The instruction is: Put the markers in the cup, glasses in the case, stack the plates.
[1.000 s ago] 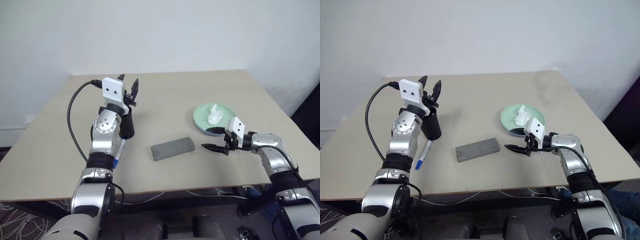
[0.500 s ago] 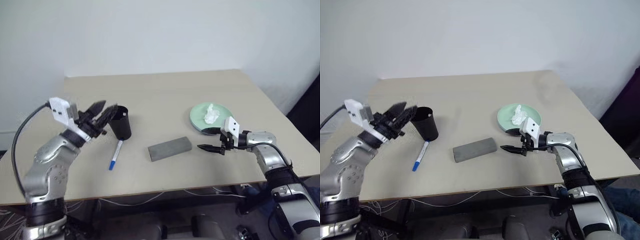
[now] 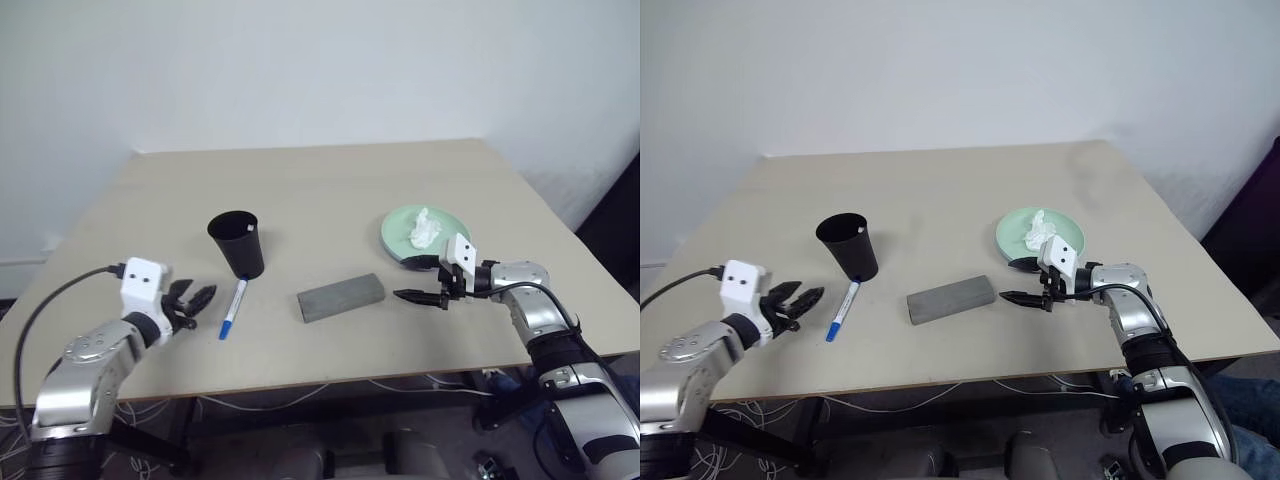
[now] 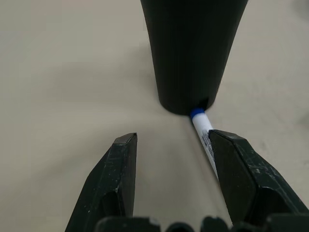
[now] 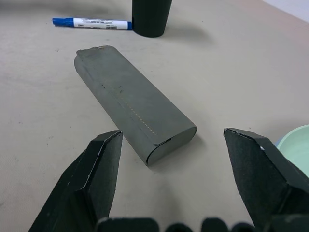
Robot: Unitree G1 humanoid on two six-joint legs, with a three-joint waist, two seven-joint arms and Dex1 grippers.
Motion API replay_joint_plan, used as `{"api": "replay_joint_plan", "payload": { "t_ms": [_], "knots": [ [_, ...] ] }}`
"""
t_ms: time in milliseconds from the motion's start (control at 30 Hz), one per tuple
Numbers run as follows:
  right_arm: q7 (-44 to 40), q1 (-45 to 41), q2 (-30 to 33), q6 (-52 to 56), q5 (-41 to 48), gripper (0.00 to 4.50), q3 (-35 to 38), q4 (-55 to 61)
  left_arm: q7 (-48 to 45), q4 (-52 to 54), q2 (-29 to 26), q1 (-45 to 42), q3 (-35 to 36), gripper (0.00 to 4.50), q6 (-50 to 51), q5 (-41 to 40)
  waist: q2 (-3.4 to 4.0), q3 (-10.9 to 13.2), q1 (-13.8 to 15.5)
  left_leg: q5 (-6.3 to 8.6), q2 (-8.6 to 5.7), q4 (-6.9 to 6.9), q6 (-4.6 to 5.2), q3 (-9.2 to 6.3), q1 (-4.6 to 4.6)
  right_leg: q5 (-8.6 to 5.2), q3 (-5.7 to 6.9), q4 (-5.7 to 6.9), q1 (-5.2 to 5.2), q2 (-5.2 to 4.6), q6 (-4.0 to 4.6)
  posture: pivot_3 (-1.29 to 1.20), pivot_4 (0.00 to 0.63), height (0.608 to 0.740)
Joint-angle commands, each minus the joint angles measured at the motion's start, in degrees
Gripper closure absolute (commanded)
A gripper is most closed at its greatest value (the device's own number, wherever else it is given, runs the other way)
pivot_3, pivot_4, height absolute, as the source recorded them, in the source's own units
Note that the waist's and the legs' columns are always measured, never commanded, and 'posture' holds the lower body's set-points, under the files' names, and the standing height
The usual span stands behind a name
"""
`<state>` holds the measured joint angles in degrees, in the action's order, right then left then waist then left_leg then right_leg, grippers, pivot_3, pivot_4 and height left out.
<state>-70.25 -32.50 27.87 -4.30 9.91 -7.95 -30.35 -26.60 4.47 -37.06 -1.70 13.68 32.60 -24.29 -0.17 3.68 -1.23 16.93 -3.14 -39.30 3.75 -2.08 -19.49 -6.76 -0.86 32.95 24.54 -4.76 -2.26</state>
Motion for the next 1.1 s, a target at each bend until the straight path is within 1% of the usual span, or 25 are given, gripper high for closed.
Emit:
{"api": "replay_joint_plan", "payload": {
  "t_ms": [33,167,400,500,700,800,933,967,1100],
  "knots": [
    [0.0,-0.5,0.2,-0.7,0.4,0.85,0.8,1.9,1.9,-1.0,1.2,-3.8,-1.1,2.07,1.6,1.8,0.0,0.0,0.0,-0.01,0.0,0.04,-0.01,0.0,0.0,0.0,0.0,0.0,0.03,0.0,0.0,0.0,0.0,0.74],
    [0.3,0.3,0.5,-0.6,0.4,0.85,0.9,2.7,2.9,-1.7,3.4,-6.4,-1.9,2.07,3.9,2.0,-0.01,0.0,0.0,-0.03,0.01,0.15,-0.04,-0.02,0.01,0.0,0.02,-0.02,0.07,0.0,0.0,0.0,0.0,0.74],
    [0.8,1.1,0.8,-0.4,0.5,0.85,1.2,3.7,5.1,-4.0,6.0,-10.0,-4.9,2.07,7.8,4.8,-0.01,0.0,-0.1,-0.03,-0.02,0.14,-0.04,0.0,0.0,0.0,0.01,-0.03,0.05,0.0,0.0,0.0,0.0,0.74],
    [1.1,1.2,0.8,-0.3,0.5,0.85,1.2,3.8,6.4,-5.1,6.4,-10.7,-5.9,2.07,9.8,6.2,-0.02,0.0,0.0,-0.04,-0.02,0.14,-0.05,-0.01,0.02,0.0,0.01,-0.02,0.05,0.0,0.0,0.0,0.0,0.74],
    [1.5,1.2,0.8,-0.4,0.5,0.85,1.2,3.7,6.8,-6.8,6.9,-11.3,-6.5,2.07,10.3,7.5,-0.01,0.0,0.0,-0.05,-0.02,0.15,-0.05,-0.01,0.03,0.01,0.01,-0.02,0.04,0.0,0.0,0.0,0.0,0.74],
    [1.7,1.2,0.7,-0.5,0.4,0.85,1.1,3.7,6.6,-7.0,7.2,-11.4,-6.5,2.69,10.4,7.7,-0.01,0.0,0.0,-0.05,-0.02,0.15,-0.06,-0.01,0.05,0.01,0.01,-0.02,0.02,0.0,0.0,0.0,0.0,0.74],
    [1.7,1.0,0.6,-0.6,0.4,0.85,1.1,3.4,6.2,-6.6,7.1,-11.3,-6.5,4.04,10.7,7.8,0.0,0.0,0.0,-0.06,-0.02,0.15,-0.07,-0.01,0.08,0.01,0.01,-0.02,-0.01,-0.01,0.0,0.0,0.0,0.74],
    [1.8,1.0,0.6,-0.6,0.4,0.85,1.1,3.4,6.2,-6.4,6.9,-11.2,-6.4,4.29,11.1,7.8,0.01,0.0,0.0,-0.06,-0.02,0.14,-0.08,-0.01,0.08,0.01,0.01,-0.01,-0.01,-0.01,0.0,0.0,0.0,0.74],
    [1.7,0.9,0.7,-0.6,0.3,0.85,1.1,3.3,5.6,-5.6,6.5,-10.8,-6.2,4.33,12.2,7.8,0.01,0.0,-0.1,-0.06,-0.02,0.15,-0.08,0.0,0.1,0.01,0.01,-0.01,-0.02,-0.01,0.0,0.0,0.0,0.74]
  ]
}}
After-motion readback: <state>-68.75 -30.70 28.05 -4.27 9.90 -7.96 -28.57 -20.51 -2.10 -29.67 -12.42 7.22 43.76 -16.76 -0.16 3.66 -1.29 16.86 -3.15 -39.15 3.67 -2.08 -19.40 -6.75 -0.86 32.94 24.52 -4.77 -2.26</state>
